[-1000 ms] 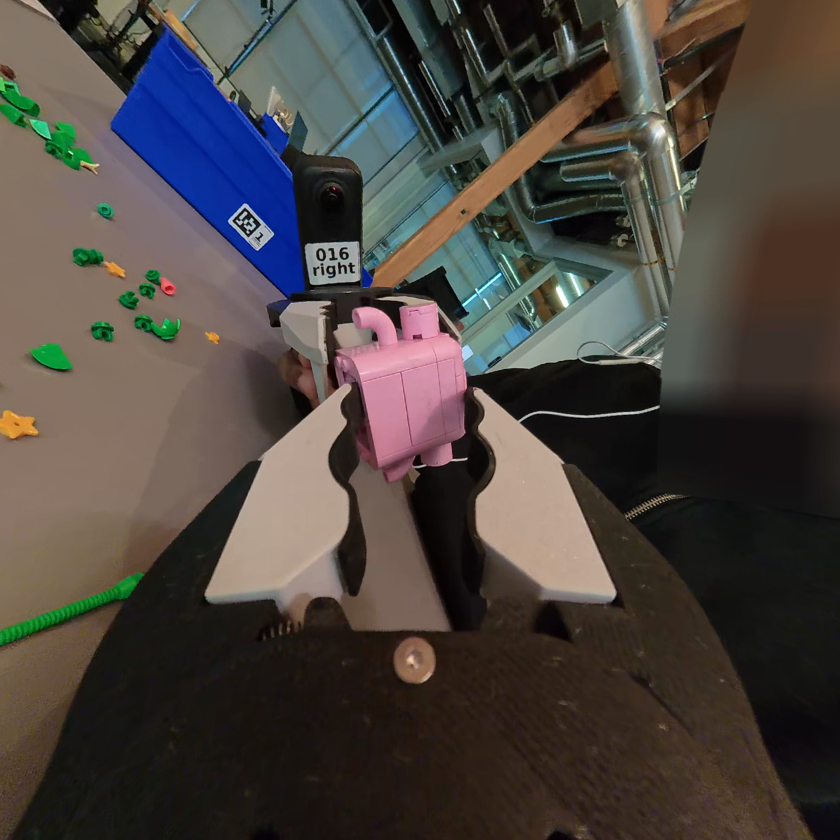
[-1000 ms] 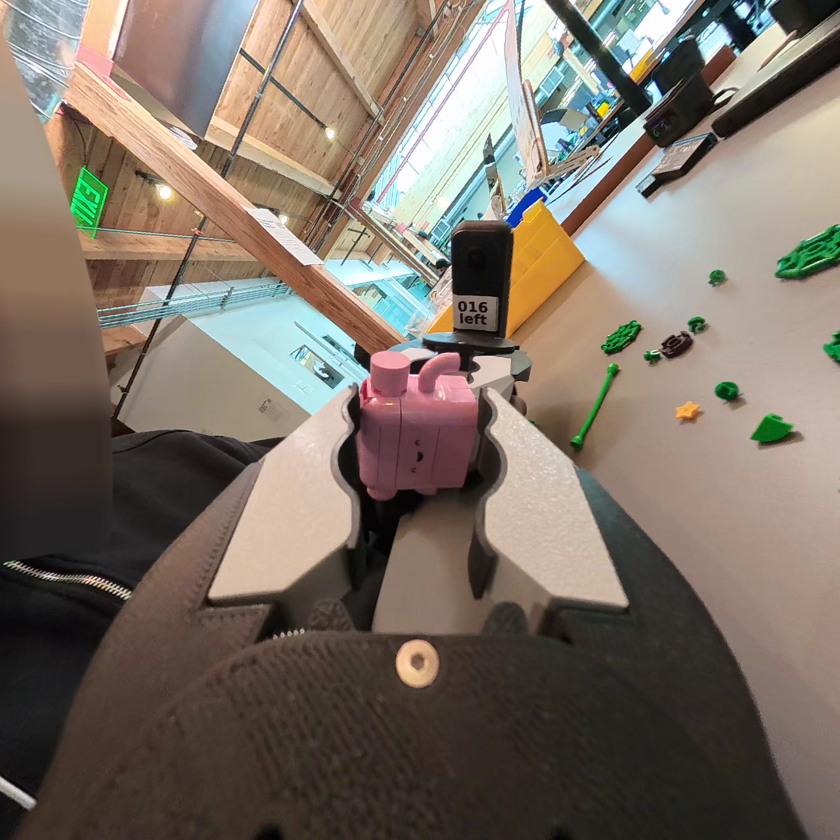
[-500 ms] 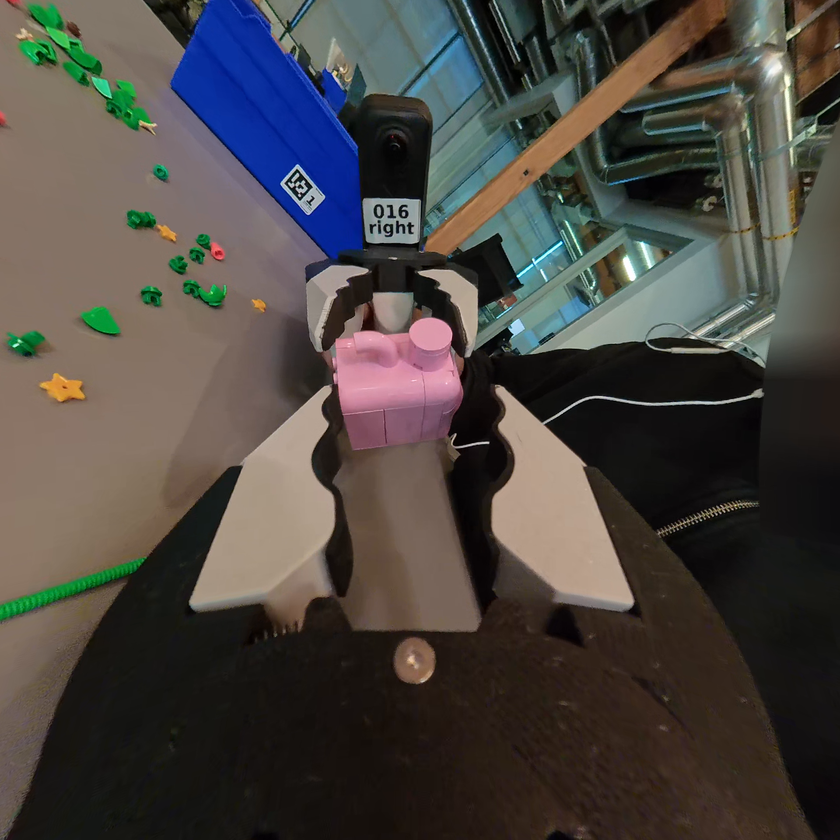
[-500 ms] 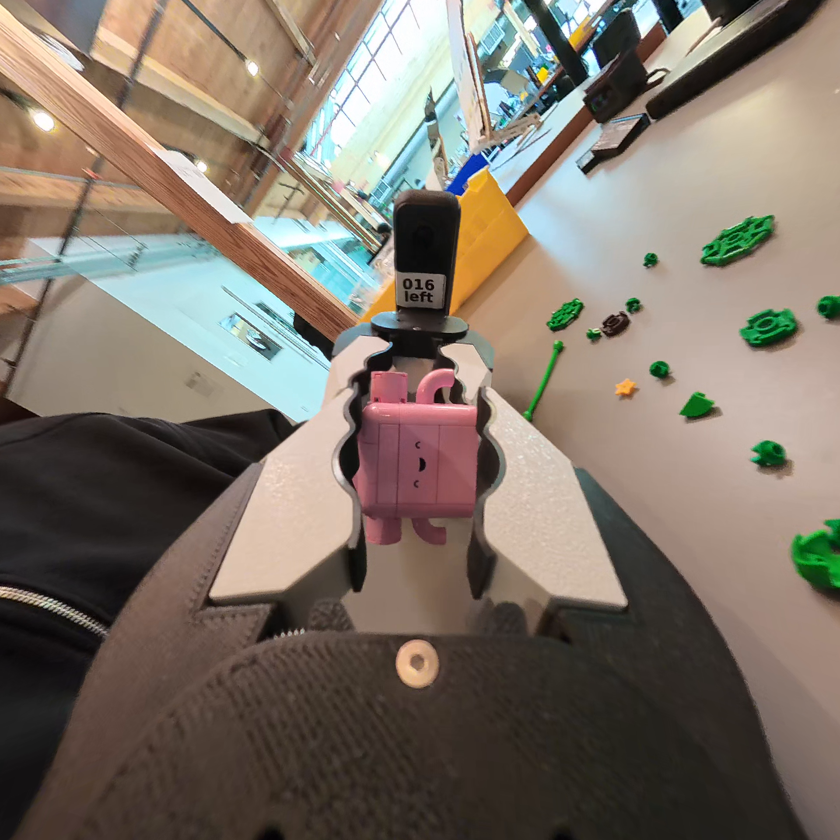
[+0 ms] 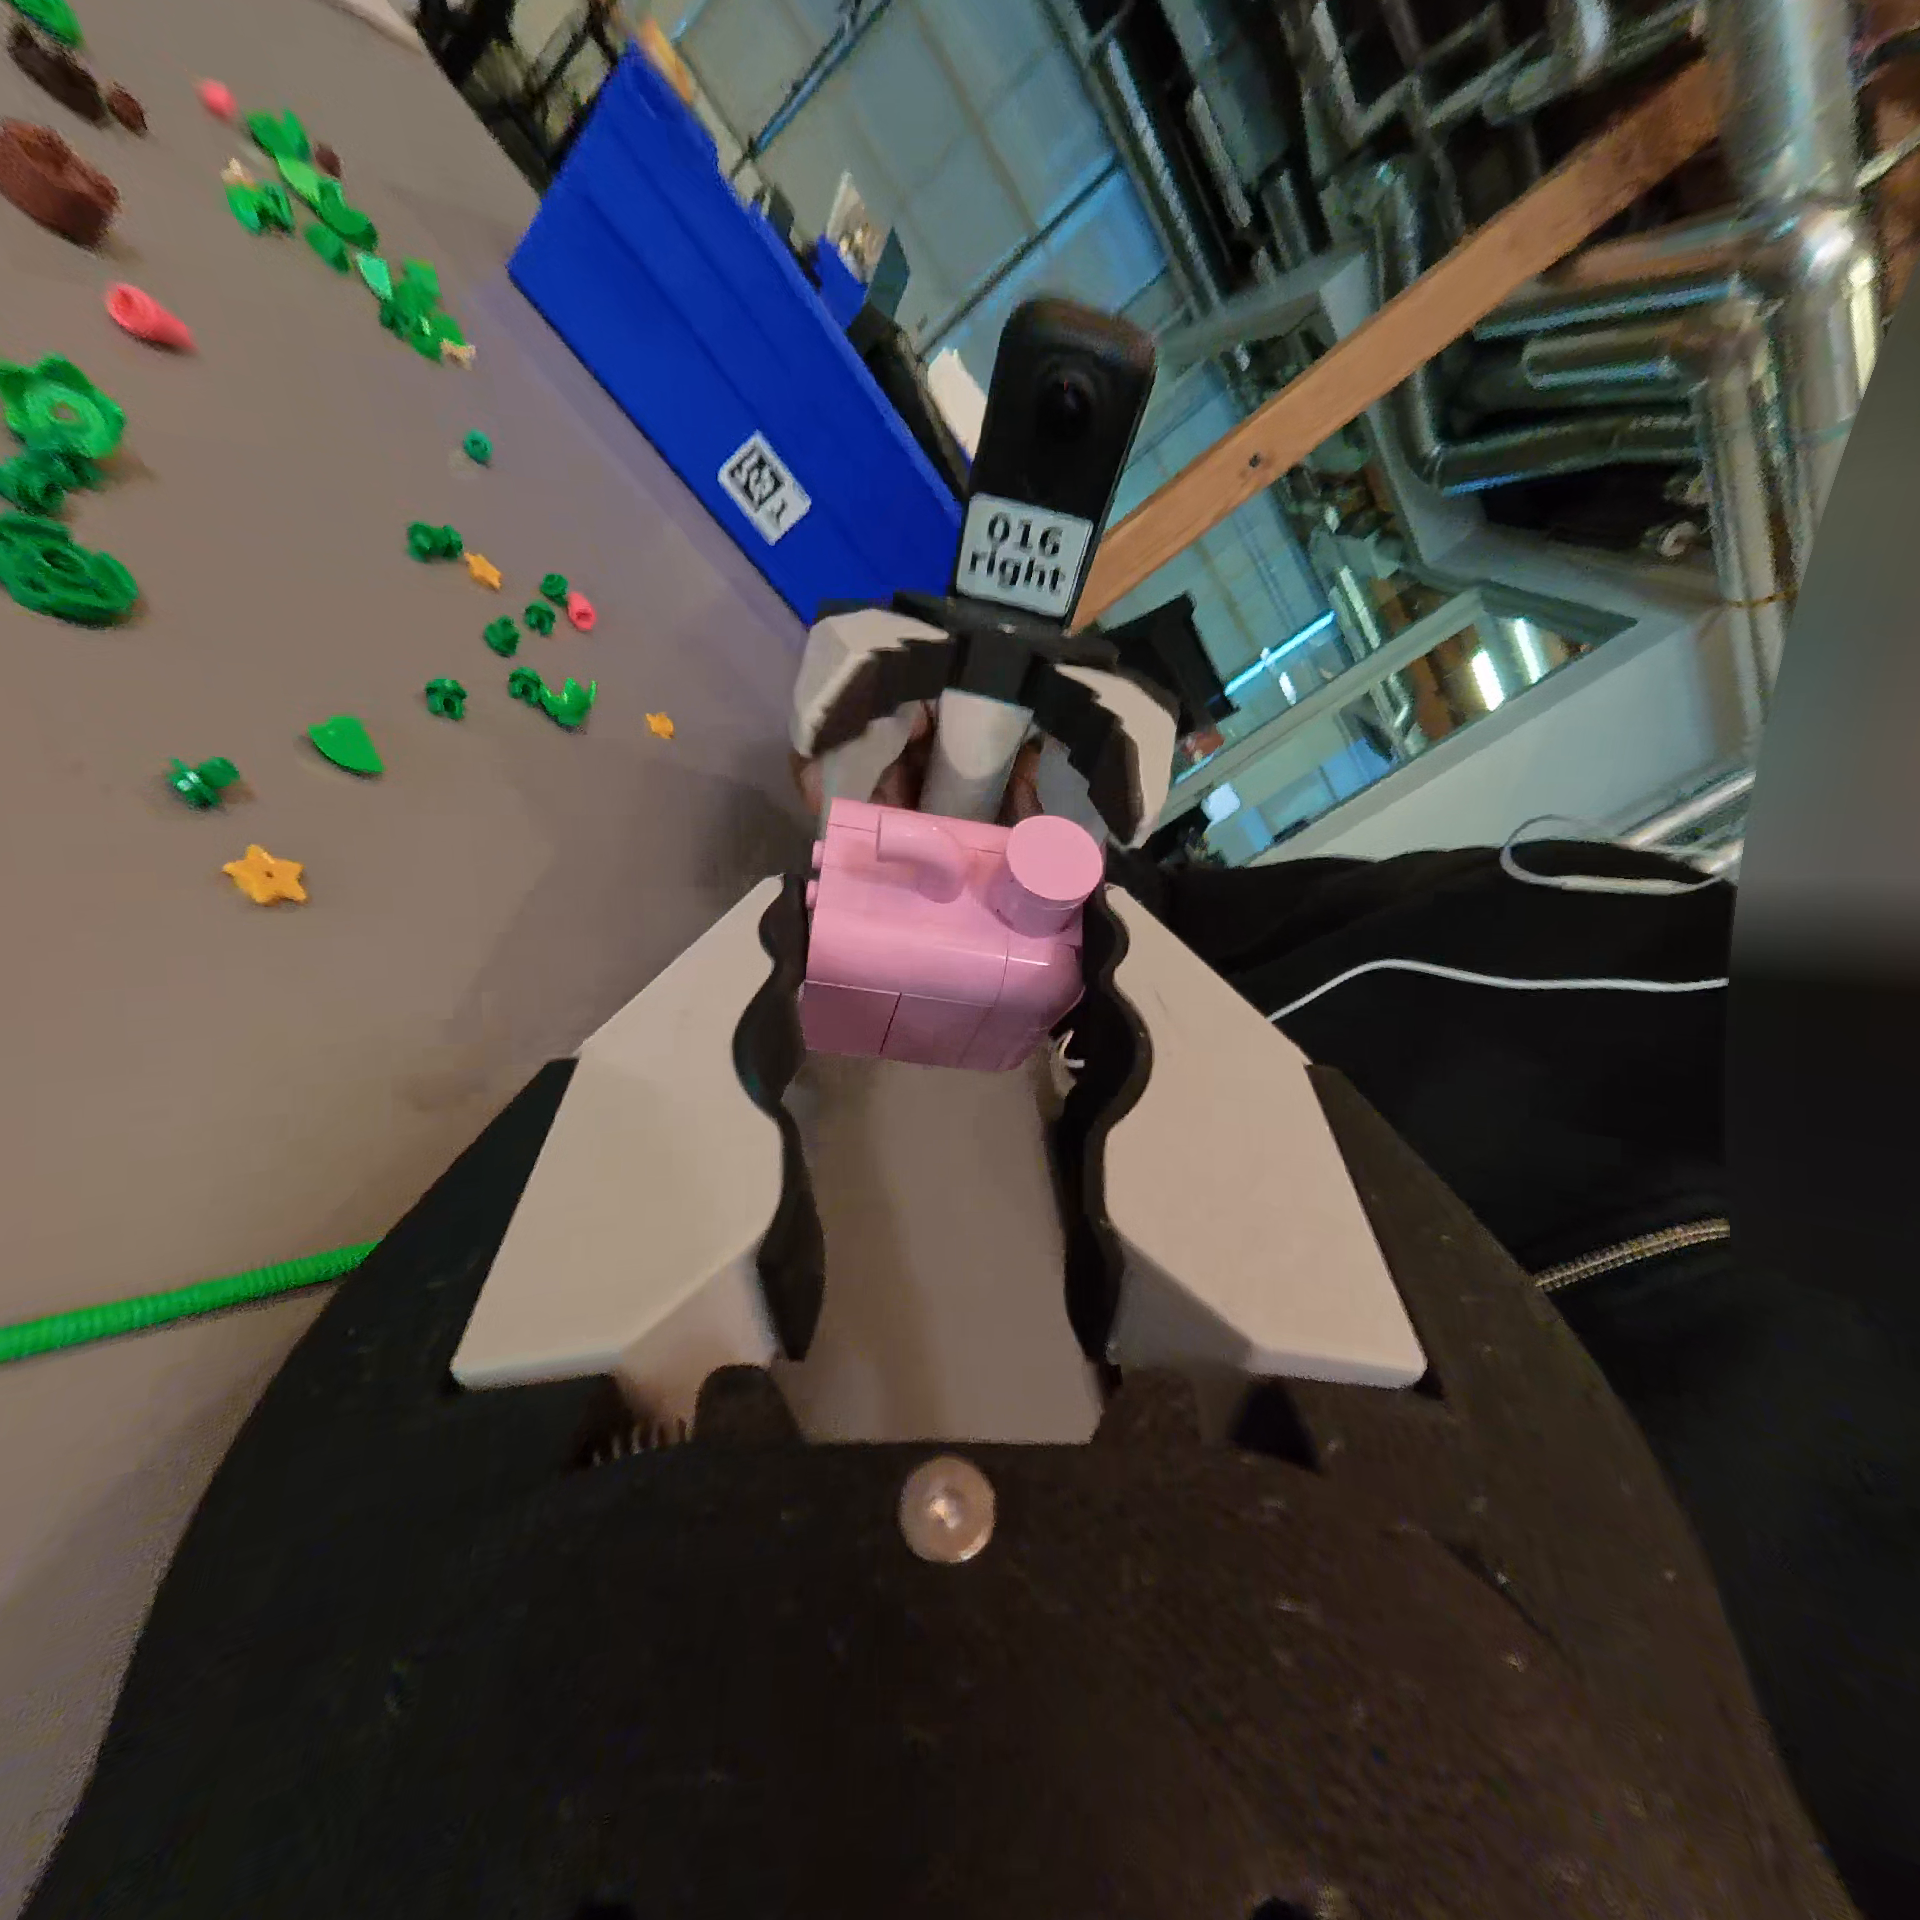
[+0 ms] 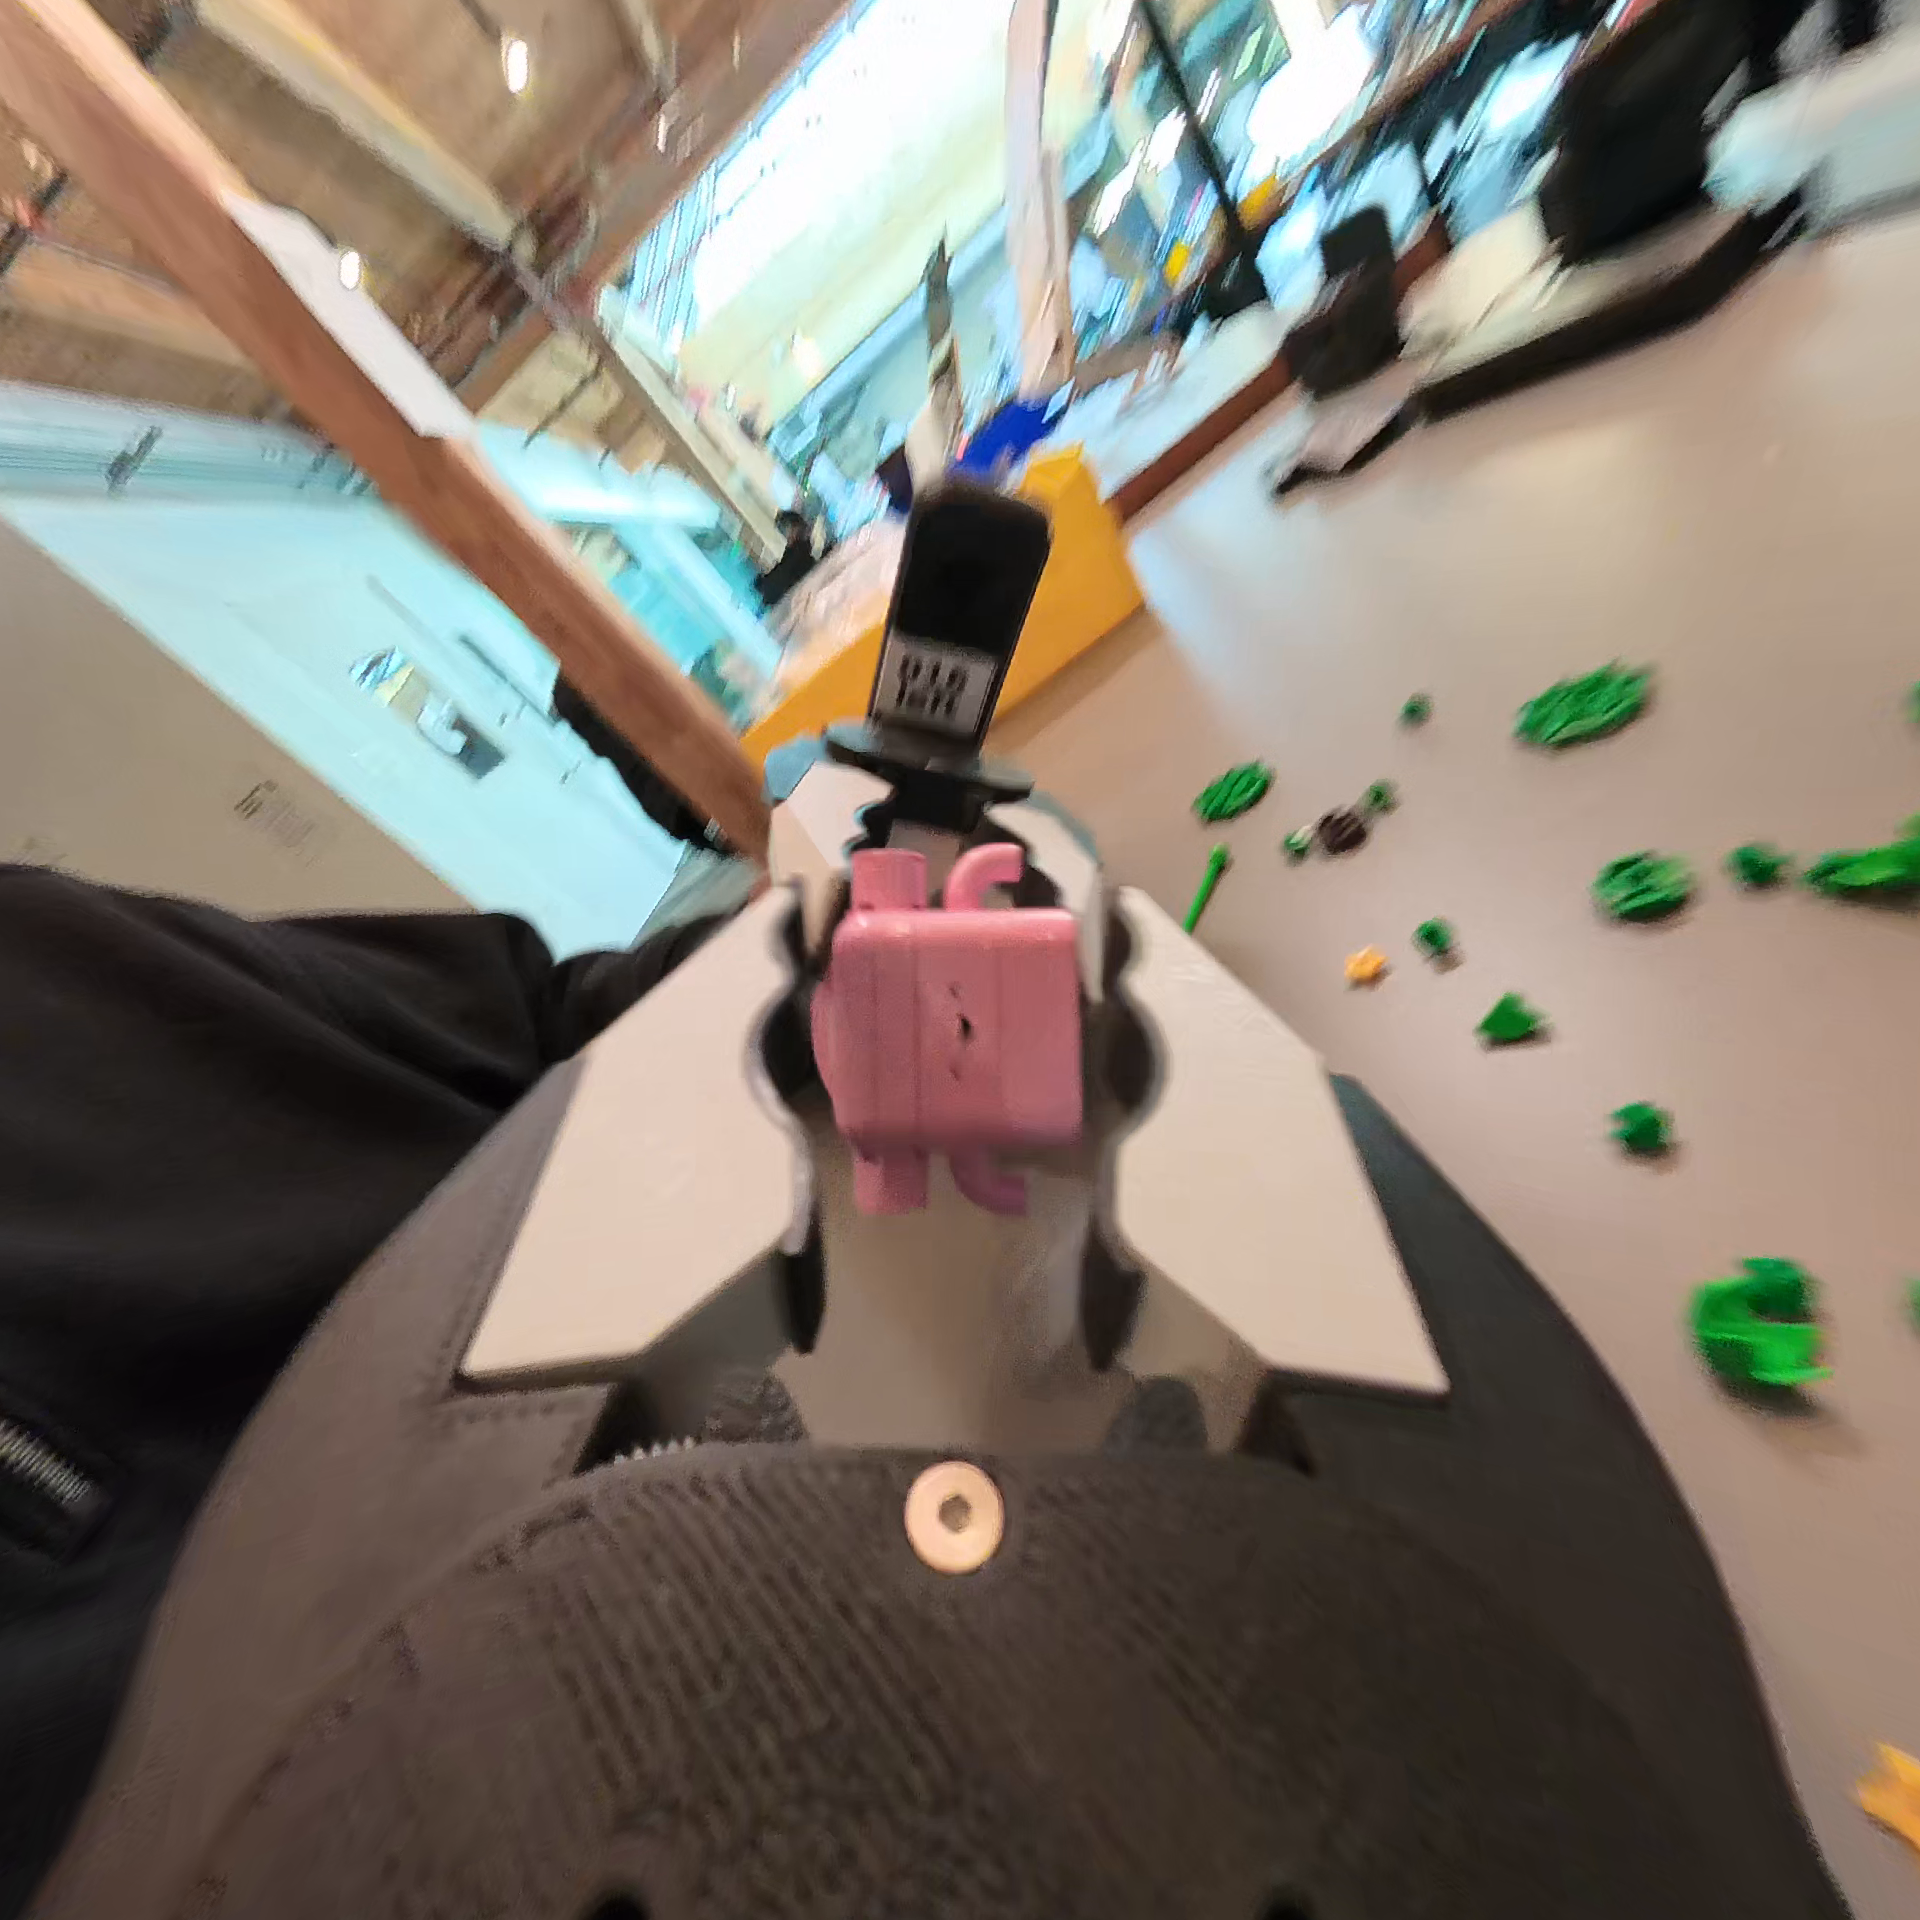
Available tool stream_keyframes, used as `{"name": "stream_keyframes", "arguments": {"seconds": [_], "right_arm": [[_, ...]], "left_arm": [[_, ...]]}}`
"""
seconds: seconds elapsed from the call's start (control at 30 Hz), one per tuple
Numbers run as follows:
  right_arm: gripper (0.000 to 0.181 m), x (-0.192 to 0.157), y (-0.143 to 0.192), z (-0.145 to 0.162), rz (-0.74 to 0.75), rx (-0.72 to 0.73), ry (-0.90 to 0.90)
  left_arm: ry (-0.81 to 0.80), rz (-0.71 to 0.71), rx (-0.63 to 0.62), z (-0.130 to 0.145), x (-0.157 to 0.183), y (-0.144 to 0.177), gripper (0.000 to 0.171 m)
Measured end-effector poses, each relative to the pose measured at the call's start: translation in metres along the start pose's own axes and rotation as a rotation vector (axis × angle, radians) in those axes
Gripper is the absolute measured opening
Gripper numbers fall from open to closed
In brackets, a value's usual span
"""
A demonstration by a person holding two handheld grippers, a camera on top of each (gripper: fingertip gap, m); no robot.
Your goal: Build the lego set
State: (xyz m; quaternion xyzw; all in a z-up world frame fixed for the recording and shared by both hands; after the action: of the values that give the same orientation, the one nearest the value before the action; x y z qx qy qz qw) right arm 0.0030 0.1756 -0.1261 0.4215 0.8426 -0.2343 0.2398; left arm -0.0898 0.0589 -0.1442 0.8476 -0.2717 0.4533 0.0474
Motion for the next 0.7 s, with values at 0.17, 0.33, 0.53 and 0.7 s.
{"name": "stream_keyframes", "arguments": {"seconds": [0.17, 0.33, 0.53, 0.7], "right_arm": [[0.085, -0.007, 0.000, -0.004, -0.016, 0.036, 0.063], [0.063, -0.024, -0.010, 0.010, -0.070, -0.034, 0.202], [0.053, -0.027, -0.004, 0.002, -0.100, -0.029, 0.208], [0.052, -0.026, 0.000, -0.003, -0.113, -0.057, 0.190]], "left_arm": [[-0.086, 0.109, 0.191, -0.021, 0.015, 0.013, 0.047], [-0.178, 0.153, 0.210, -0.019, 0.028, 0.009, 0.047], [-0.158, 0.199, 0.201, -0.016, 0.028, 0.004, 0.048], [-0.216, 0.168, 0.175, -0.018, 0.029, 0.007, 0.062]]}}
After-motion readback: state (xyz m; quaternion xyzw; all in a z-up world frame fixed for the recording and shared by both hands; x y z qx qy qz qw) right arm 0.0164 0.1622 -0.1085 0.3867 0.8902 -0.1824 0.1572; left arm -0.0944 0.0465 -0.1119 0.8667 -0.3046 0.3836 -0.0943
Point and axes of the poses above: each gripper's, where its closed fingertips meet, y back along the fingers, z out of its underside, x = y × z across the jaws, the point moved 8 cm from there along y, back along the fingers, and after that the axes turned 13 degrees about x, right-handed, at the moved point
